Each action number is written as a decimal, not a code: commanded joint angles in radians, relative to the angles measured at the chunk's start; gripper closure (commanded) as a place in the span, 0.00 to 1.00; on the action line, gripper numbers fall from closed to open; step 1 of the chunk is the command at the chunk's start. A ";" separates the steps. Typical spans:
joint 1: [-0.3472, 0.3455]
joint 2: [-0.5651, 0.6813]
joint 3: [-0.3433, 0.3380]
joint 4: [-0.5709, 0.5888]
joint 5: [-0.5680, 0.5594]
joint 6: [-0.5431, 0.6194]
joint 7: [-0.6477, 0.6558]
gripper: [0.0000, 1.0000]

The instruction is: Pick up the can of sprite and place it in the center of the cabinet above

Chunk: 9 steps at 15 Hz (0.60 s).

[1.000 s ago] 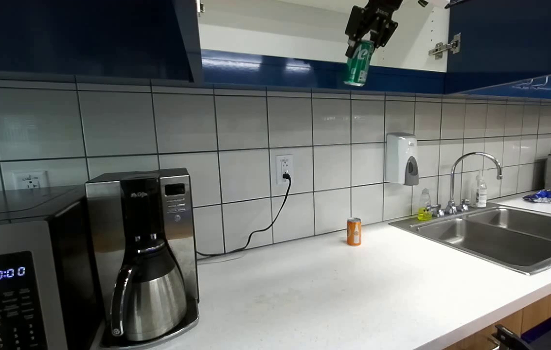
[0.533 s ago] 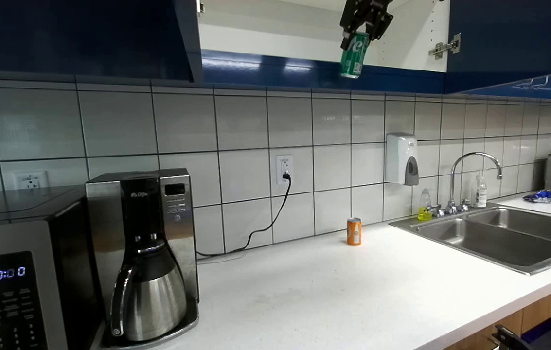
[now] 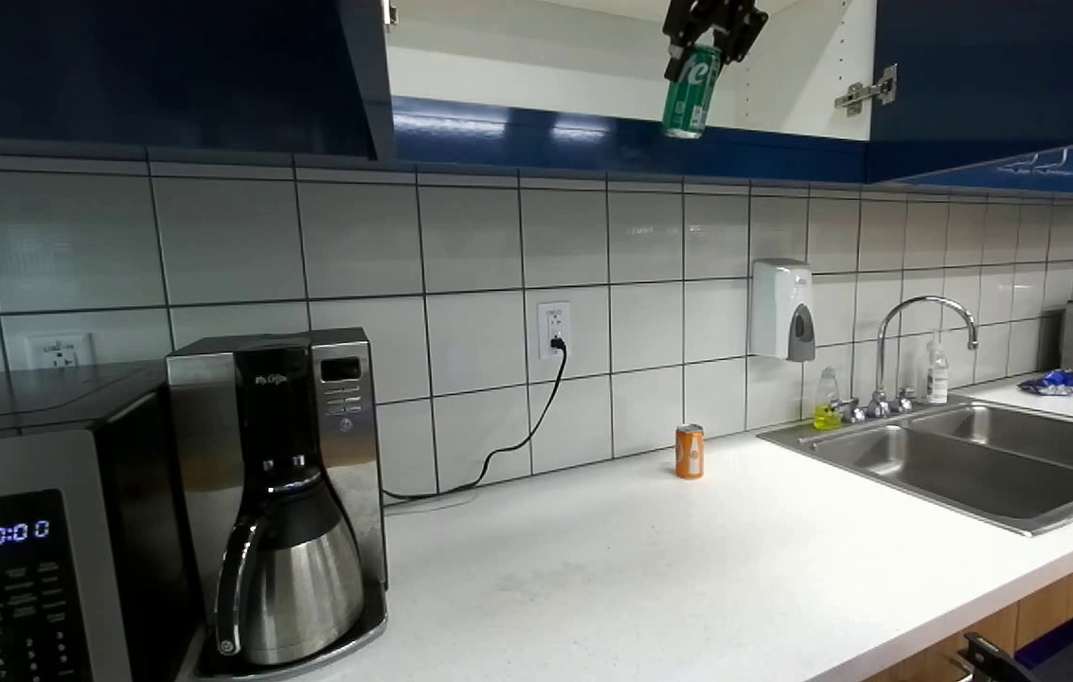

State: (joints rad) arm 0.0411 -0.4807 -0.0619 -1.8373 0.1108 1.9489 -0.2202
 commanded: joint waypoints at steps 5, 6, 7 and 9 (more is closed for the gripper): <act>0.003 0.026 0.004 0.114 0.010 -0.078 0.031 0.62; 0.002 0.030 0.005 0.124 0.009 -0.079 0.033 0.62; 0.003 0.034 0.005 0.133 0.011 -0.082 0.034 0.62; 0.003 0.045 0.006 0.152 0.012 -0.081 0.039 0.62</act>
State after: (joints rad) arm 0.0417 -0.4700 -0.0619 -1.7578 0.1151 1.9008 -0.2131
